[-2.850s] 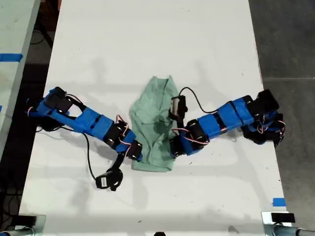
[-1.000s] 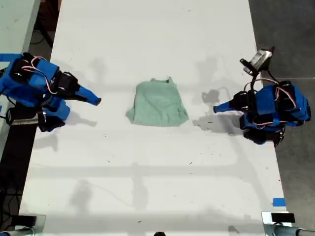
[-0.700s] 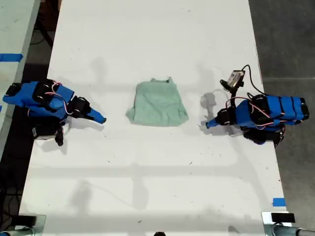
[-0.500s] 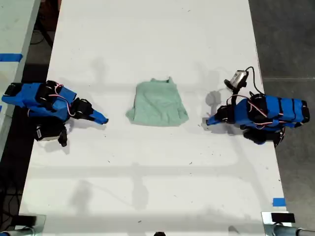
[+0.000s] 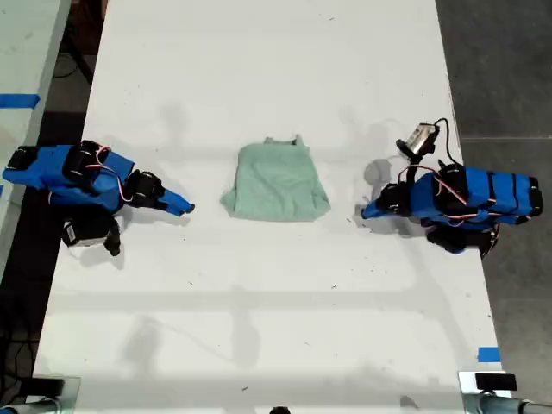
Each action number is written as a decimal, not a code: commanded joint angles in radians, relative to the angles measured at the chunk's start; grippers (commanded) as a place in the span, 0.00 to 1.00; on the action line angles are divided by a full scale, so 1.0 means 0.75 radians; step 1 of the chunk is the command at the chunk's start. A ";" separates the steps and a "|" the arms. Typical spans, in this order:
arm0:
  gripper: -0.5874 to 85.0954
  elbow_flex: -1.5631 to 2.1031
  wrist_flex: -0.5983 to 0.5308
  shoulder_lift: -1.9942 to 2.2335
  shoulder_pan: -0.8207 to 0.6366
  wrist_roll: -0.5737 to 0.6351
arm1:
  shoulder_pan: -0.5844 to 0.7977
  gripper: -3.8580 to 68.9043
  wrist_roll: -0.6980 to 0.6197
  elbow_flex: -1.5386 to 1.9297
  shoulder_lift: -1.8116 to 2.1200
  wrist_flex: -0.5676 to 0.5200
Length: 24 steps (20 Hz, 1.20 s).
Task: Fold t shirt
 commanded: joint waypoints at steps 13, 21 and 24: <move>0.16 0.016 0.000 0.010 -0.014 -0.020 | -0.045 0.05 0.100 0.074 0.006 0.022; 0.16 0.016 0.000 0.010 -0.014 -0.020 | -0.045 0.05 0.100 0.074 0.006 0.022; 0.16 0.016 0.000 0.010 -0.014 -0.020 | -0.045 0.05 0.100 0.074 0.006 0.022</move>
